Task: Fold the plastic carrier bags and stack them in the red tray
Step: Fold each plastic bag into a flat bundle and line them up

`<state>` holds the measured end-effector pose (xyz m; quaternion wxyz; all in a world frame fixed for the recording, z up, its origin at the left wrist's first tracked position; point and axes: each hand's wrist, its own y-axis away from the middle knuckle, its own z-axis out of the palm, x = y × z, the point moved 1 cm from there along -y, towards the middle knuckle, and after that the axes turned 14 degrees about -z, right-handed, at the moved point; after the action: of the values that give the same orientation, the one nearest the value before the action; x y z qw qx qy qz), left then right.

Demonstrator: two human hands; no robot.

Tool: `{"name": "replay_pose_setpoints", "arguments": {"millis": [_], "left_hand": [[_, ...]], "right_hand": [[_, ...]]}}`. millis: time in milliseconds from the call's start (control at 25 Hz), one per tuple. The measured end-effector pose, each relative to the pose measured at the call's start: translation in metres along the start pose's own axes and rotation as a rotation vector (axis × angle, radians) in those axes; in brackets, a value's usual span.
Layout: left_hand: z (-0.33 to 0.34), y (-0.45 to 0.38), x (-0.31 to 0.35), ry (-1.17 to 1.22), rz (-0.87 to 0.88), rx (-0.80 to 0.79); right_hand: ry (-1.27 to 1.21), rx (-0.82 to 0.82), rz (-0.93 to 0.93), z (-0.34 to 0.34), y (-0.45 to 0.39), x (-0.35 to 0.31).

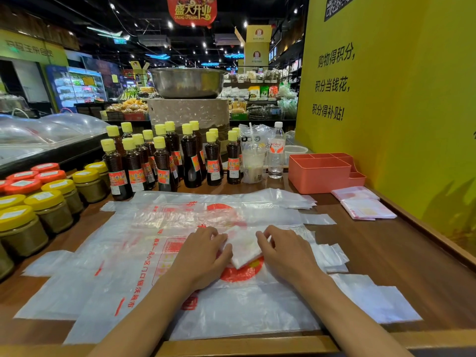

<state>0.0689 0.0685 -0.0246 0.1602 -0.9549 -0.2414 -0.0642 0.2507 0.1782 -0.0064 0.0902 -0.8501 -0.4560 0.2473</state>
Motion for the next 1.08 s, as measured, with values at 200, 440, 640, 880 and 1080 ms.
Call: {"name": "replay_pose_setpoints", "arguments": {"millis": [200, 440, 640, 880, 1080], "left_hand": [[-0.001, -0.001, -0.001, 0.001, -0.042, 0.006], [0.000, 0.001, -0.003, 0.149, 0.015, -0.048], [0.003, 0.003, -0.002, 0.194, 0.068, -0.215], [0.004, -0.004, 0.000, -0.037, 0.067, -0.356], [-0.027, -0.025, 0.034, -0.211, 0.055, -0.428]], "right_hand": [[-0.125, 0.019, 0.090, -0.004, 0.000, 0.000], [-0.861, 0.085, 0.233, -0.005, -0.001, -0.009], [-1.071, 0.210, 0.301, -0.001, -0.008, 0.002], [-1.097, 0.474, 0.452, -0.028, 0.000, 0.034], [-0.983, 0.563, 0.507, -0.073, 0.033, 0.099]]}}
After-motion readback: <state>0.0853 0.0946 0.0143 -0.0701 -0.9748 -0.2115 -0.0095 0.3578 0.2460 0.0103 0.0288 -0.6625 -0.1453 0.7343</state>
